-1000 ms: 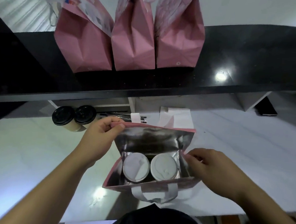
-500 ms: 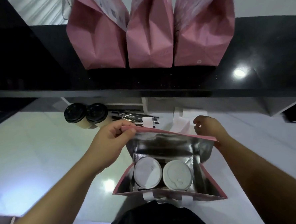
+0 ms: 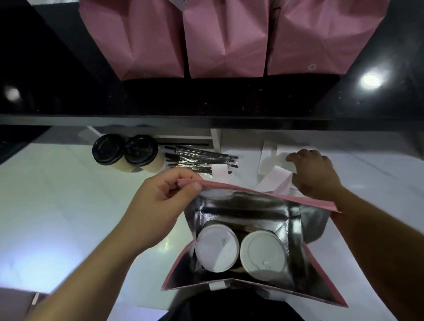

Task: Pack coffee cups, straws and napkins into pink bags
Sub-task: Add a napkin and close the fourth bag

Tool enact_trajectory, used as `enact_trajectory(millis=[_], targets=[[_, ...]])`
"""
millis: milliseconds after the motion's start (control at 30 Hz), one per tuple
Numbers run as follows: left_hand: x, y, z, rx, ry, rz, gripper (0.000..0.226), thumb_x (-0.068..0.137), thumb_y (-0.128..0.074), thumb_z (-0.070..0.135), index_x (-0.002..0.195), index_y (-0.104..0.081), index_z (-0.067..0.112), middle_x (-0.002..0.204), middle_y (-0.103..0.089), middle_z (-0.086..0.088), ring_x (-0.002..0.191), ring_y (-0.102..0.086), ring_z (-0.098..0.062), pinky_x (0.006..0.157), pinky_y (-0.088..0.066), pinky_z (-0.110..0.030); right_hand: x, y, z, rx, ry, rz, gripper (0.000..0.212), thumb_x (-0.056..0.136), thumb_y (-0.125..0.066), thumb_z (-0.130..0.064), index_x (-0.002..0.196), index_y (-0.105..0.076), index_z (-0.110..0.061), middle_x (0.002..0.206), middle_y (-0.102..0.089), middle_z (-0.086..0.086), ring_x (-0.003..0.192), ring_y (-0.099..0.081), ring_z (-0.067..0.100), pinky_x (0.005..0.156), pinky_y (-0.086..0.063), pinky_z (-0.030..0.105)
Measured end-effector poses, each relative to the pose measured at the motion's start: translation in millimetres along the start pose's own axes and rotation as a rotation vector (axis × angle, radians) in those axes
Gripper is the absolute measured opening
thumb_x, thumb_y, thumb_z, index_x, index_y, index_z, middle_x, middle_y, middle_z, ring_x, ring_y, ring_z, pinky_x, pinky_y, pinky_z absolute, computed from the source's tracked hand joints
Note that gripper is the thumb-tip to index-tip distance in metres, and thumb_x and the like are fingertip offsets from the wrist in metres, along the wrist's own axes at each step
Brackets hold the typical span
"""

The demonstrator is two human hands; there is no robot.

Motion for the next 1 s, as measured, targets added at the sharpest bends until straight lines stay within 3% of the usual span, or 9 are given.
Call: enact_trajectory(millis=[133,267,567,700,867,1000], targets=[[-2,-3,1,-0.041,0.015,0.004,0.020,0.099,-0.064,0.005,0.090,-0.076,0.019,0.085,-0.074,-0.007,0.078,-0.065,-0.010,0.073,-0.049,-0.016,-5,2,3,0.001,0.025,0.090,0.037,0.091,-0.063,-0.022,0.129,-0.064,-0.021,0.132,-0.059,0.007,0.126,-0.048,0.032,0.104,-0.039,0.046],[-2,-3,2,-0.029,0.018,0.005,0.025,0.099,-0.064,0.007,0.089,-0.076,0.026,0.084,-0.074,-0.001,0.078,-0.065,-0.008,0.075,-0.049,-0.015,-6,0,6,0.003,0.017,0.126,0.019,0.093,-0.061,-0.023,0.110,-0.070,-0.020,0.121,-0.064,0.005,0.117,-0.052,0.030,0.099,-0.041,0.046],[-4,-2,4,-0.028,0.026,0.011,0.027,0.098,-0.064,0.008,0.087,-0.076,0.030,0.079,-0.073,0.008,0.076,-0.064,-0.005,0.073,-0.049,-0.013,-14,22,9,0.142,0.004,0.264,0.021,0.091,-0.062,-0.025,0.107,-0.068,-0.012,0.107,-0.071,0.010,0.113,-0.057,0.033,0.096,-0.040,0.043],[-5,-2,4,-0.027,0.024,0.010,0.031,0.099,-0.064,0.007,0.086,-0.076,0.032,0.078,-0.072,0.009,0.075,-0.063,-0.004,0.072,-0.048,-0.012,-20,26,16,0.190,0.027,0.297,0.020,0.094,-0.061,-0.023,0.108,-0.065,-0.010,0.094,-0.071,0.012,0.097,-0.061,0.035,0.086,-0.046,0.043],[-7,-3,2,-0.025,0.029,-0.005,0.029,0.100,-0.065,0.010,0.086,-0.076,0.033,0.078,-0.072,0.006,0.075,-0.063,-0.007,0.072,-0.048,-0.015,-10,9,10,0.108,0.134,0.072,0.019,0.098,-0.056,-0.026,0.113,-0.066,-0.022,0.104,-0.072,0.004,0.104,-0.055,0.025,0.085,-0.048,0.038],[-8,0,2,-0.007,0.023,-0.002,0.029,0.100,-0.065,0.010,0.086,-0.076,0.033,0.082,-0.073,-0.003,0.076,-0.063,-0.009,0.073,-0.048,-0.017,-1,11,5,0.102,0.106,0.057,0.033,0.099,-0.057,-0.026,0.132,-0.062,-0.025,0.126,-0.068,0.005,0.118,-0.054,0.028,0.097,-0.050,0.042]])
Point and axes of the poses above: each hand's wrist, its own x-axis towards the middle knuckle, its own y-axis out of the back of the hand, z = x × y, the point moved 10 cm from there along x, towards the middle knuckle
